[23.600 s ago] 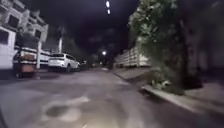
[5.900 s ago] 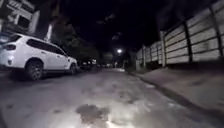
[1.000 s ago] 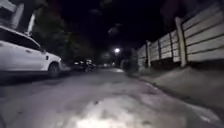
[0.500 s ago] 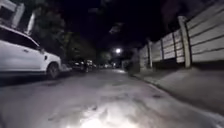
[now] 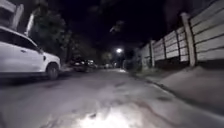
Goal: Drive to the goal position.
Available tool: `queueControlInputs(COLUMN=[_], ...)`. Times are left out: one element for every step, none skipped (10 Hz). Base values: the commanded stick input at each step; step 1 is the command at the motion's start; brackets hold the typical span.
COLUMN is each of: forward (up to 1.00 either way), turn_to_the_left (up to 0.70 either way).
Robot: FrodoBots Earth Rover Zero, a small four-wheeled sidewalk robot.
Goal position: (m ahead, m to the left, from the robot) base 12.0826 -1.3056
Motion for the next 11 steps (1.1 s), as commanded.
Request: queueControlInputs(forward=[0.5, 0.5, 0.5, 0.5, 0.5, 0.5, 0.5, 0.5, 0.5, 0.5, 0.5], turn_to_the_left=[-0.38, -0.12, 0.0, 0.0, 0.0, 0.0, 0.0, 0.0, 0.0, 0.0, 0.0])
